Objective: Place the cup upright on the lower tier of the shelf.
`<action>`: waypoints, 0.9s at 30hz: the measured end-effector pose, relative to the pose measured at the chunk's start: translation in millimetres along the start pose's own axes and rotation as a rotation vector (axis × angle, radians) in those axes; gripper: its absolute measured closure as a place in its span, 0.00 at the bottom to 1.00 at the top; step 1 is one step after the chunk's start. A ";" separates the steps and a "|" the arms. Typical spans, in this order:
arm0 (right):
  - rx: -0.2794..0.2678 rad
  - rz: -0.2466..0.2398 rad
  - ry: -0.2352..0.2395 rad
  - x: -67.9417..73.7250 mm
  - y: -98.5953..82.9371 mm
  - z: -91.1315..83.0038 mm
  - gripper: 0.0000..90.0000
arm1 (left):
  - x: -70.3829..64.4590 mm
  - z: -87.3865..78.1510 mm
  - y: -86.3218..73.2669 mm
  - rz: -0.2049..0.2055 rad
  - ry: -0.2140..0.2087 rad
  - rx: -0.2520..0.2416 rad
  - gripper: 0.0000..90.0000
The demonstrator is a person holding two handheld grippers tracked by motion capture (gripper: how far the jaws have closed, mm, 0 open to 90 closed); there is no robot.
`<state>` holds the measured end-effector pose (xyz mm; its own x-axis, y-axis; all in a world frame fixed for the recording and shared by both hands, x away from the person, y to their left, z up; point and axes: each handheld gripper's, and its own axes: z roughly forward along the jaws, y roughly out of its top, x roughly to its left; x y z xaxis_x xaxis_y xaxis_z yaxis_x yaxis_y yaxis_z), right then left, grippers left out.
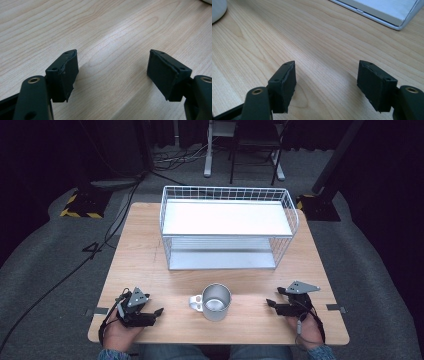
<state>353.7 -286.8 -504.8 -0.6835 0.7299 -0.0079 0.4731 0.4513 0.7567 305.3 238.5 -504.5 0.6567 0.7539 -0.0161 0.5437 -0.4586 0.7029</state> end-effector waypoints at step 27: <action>0.000 0.002 -0.007 0.5 0.3 0.0 0.36 | -13.9 -27.9 16.4 -0.031 -0.075 -0.119 0.28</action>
<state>353.5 -286.4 -504.6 -0.6791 0.7339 -0.0110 0.4745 0.4503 0.7564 290.5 233.6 -472.9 0.6804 0.7274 -0.0895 0.5013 -0.3729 0.7808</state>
